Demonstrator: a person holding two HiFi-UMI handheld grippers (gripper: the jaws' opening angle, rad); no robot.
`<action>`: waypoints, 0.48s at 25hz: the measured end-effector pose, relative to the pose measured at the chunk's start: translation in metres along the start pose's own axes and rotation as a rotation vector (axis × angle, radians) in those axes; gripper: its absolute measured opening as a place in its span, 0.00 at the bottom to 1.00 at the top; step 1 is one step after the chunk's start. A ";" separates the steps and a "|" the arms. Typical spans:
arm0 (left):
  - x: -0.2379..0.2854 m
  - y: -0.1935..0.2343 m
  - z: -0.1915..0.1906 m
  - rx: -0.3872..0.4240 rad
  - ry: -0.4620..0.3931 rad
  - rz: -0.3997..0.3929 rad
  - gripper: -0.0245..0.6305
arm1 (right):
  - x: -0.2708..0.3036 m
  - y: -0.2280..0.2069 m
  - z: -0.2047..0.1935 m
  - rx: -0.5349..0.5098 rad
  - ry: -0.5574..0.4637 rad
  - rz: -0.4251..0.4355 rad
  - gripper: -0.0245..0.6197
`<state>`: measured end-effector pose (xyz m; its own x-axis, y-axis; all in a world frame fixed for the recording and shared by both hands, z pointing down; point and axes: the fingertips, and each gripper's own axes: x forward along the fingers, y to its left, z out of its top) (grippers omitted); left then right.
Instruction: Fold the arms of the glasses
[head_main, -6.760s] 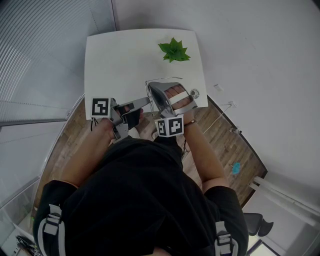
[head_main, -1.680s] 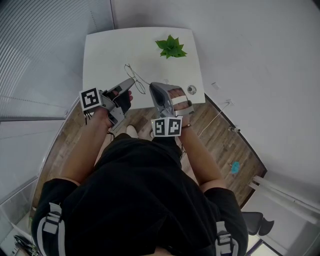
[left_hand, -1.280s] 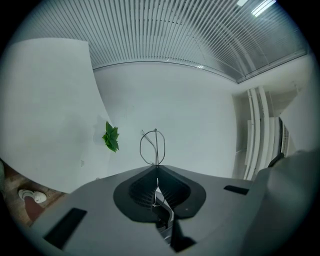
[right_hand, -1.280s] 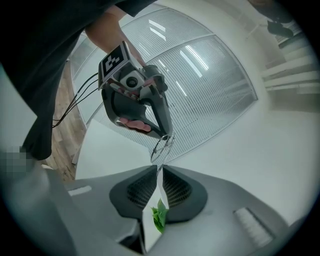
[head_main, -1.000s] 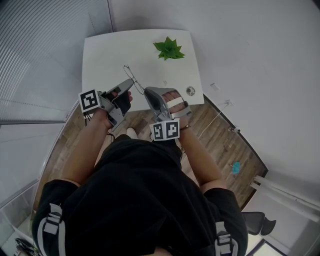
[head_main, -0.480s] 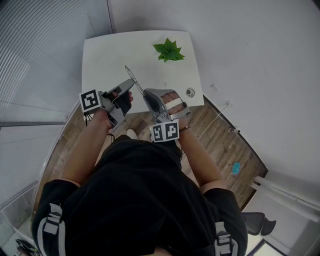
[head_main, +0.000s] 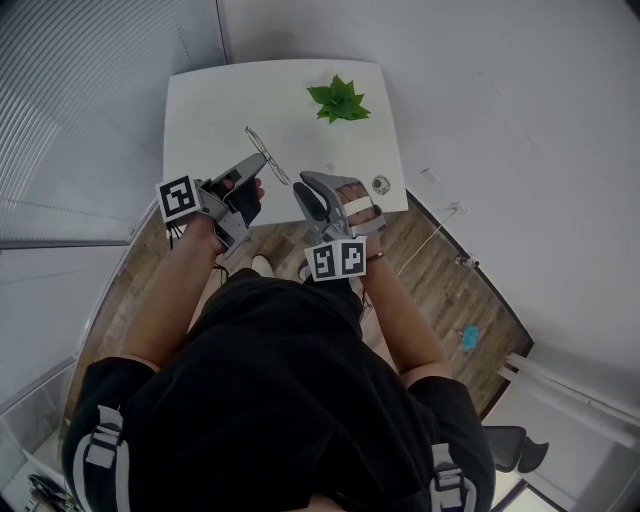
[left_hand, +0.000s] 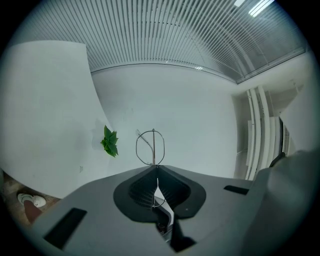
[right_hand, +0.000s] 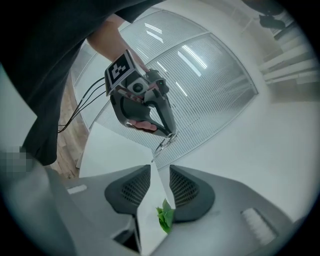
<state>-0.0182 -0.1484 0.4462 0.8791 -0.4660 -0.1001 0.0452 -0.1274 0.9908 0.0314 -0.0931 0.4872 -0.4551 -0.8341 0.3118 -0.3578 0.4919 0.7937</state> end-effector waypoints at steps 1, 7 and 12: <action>-0.001 0.000 0.000 0.000 -0.001 0.002 0.06 | -0.002 -0.002 -0.001 0.021 0.000 -0.003 0.24; -0.006 0.004 -0.001 0.000 -0.010 0.021 0.06 | -0.014 -0.019 -0.007 0.183 -0.022 -0.028 0.24; -0.007 0.007 -0.007 -0.004 -0.012 0.029 0.06 | -0.019 -0.030 -0.005 0.346 -0.066 -0.039 0.22</action>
<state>-0.0212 -0.1401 0.4545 0.8745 -0.4796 -0.0724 0.0216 -0.1105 0.9936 0.0553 -0.0934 0.4600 -0.4828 -0.8418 0.2414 -0.6258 0.5245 0.5773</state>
